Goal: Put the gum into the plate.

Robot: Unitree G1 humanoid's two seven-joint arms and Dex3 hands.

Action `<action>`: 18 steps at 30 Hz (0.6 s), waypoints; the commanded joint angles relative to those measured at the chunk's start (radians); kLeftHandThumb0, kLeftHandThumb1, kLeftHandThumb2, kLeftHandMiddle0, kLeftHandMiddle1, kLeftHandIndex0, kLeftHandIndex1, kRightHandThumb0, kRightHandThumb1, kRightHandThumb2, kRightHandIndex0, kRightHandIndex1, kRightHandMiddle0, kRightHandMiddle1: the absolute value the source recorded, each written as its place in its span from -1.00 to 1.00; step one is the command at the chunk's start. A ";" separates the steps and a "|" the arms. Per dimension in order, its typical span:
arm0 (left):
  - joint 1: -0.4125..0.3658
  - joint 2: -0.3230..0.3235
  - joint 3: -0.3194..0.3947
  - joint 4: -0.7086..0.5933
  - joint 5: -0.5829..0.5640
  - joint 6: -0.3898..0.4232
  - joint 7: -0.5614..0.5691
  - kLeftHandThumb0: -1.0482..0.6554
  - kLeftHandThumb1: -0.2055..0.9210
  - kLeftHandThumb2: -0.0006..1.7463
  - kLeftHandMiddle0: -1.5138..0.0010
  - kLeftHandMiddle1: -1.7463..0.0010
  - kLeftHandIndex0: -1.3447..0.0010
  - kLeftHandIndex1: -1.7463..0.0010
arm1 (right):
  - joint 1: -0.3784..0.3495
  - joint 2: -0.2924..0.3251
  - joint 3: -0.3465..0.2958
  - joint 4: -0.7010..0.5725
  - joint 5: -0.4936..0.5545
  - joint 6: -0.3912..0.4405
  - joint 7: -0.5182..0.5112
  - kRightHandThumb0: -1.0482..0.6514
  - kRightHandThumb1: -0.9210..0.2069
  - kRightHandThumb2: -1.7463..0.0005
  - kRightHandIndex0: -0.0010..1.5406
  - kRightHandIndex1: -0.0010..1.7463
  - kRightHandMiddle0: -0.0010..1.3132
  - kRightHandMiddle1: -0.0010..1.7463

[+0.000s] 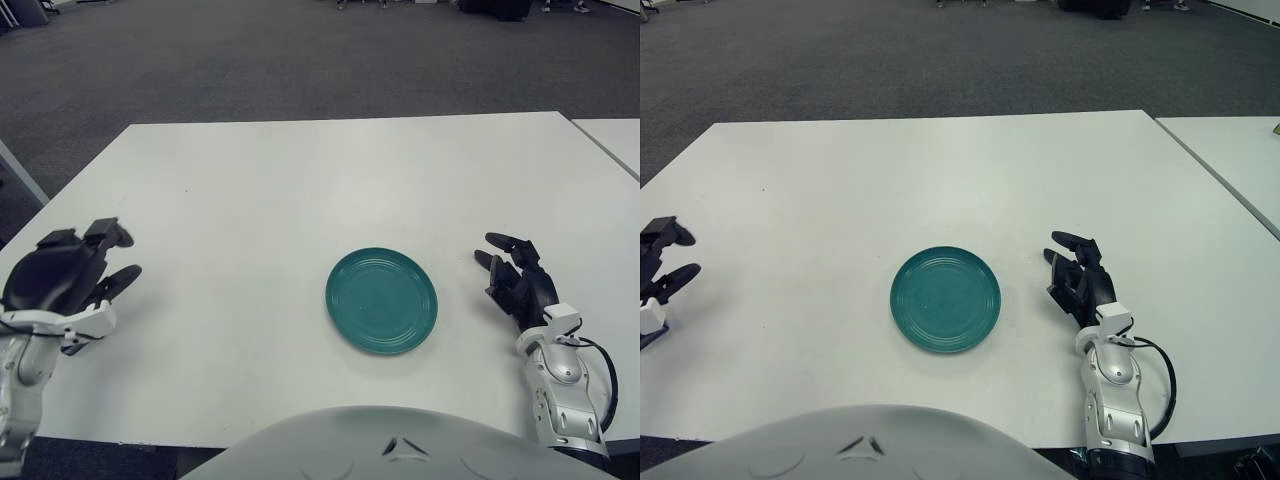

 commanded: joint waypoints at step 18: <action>-0.062 -0.163 -0.032 -0.016 0.051 0.106 0.112 -0.68 1.00 -0.20 0.53 0.08 0.88 -0.33 | -0.018 -0.009 -0.005 0.073 0.013 0.018 0.029 -0.76 -1.00 0.04 -0.60 -0.43 -1.00 0.26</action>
